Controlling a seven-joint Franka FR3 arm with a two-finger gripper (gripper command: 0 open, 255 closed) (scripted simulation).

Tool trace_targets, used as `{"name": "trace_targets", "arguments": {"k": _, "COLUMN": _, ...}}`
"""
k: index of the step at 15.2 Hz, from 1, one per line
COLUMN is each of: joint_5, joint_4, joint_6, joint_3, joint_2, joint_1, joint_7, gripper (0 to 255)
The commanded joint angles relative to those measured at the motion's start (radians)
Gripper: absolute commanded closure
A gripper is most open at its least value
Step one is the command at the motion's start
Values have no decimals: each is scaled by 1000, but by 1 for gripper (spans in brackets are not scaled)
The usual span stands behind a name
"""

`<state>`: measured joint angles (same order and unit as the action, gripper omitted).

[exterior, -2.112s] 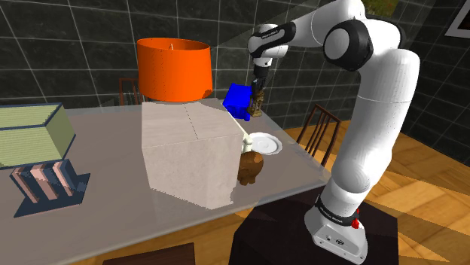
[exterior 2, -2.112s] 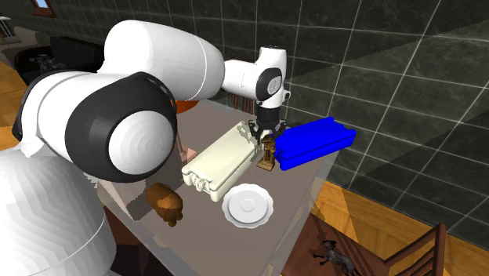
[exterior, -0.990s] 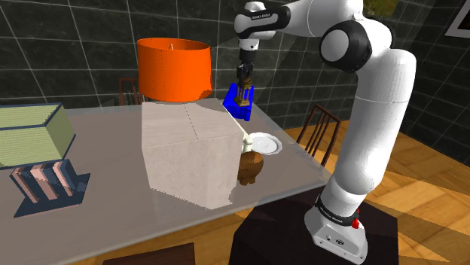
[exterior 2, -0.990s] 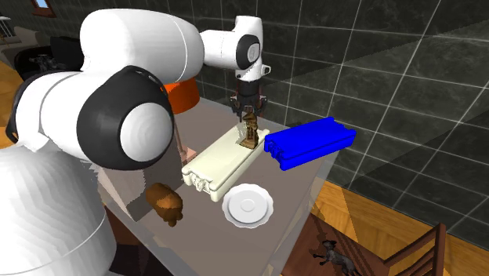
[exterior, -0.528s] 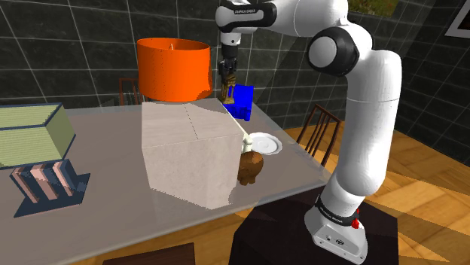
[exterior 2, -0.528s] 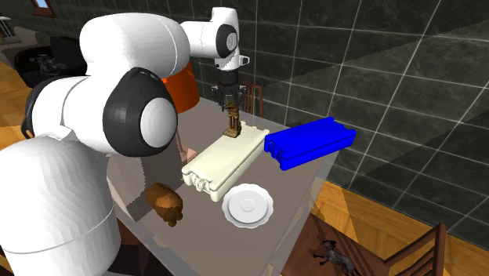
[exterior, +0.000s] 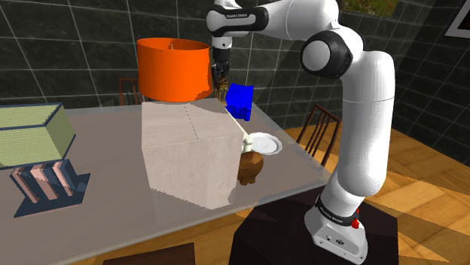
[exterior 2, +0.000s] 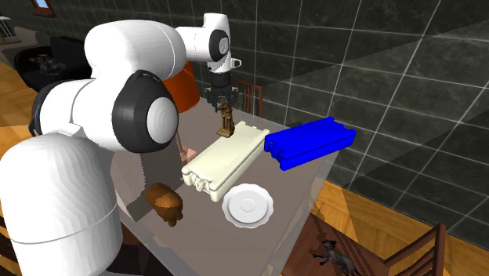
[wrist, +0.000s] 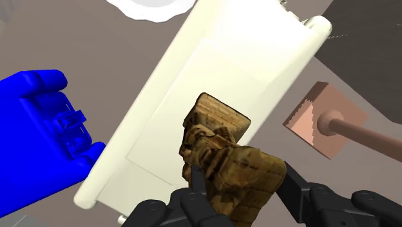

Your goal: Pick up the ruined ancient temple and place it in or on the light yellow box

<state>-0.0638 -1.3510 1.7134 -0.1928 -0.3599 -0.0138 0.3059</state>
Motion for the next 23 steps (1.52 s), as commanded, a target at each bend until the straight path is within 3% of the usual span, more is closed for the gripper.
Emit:
{"name": "trace_targets", "arguments": {"k": 1, "joint_5": 0, "joint_4": -28, "joint_6": 27, "joint_3": 0, "joint_2": 2, "joint_1": 1, "joint_7": 0, "gripper": 255}}
{"name": "trace_targets", "arguments": {"k": 13, "joint_5": -11, "joint_4": -180, "joint_6": 185, "joint_3": -20, "joint_2": -7, "joint_1": 24, "joint_7": 9, "gripper": 255}}
{"name": "trace_targets", "arguments": {"k": 16, "joint_5": -34, "joint_4": -215, "joint_6": 228, "joint_3": -68, "joint_2": -19, "joint_1": 66, "joint_7": 22, "gripper": 255}}
{"name": "trace_targets", "arguments": {"k": 23, "joint_5": -106, "joint_4": -213, "joint_6": 221, "joint_3": -239, "joint_2": -38, "joint_1": 207, "joint_7": 65, "gripper": 255}}
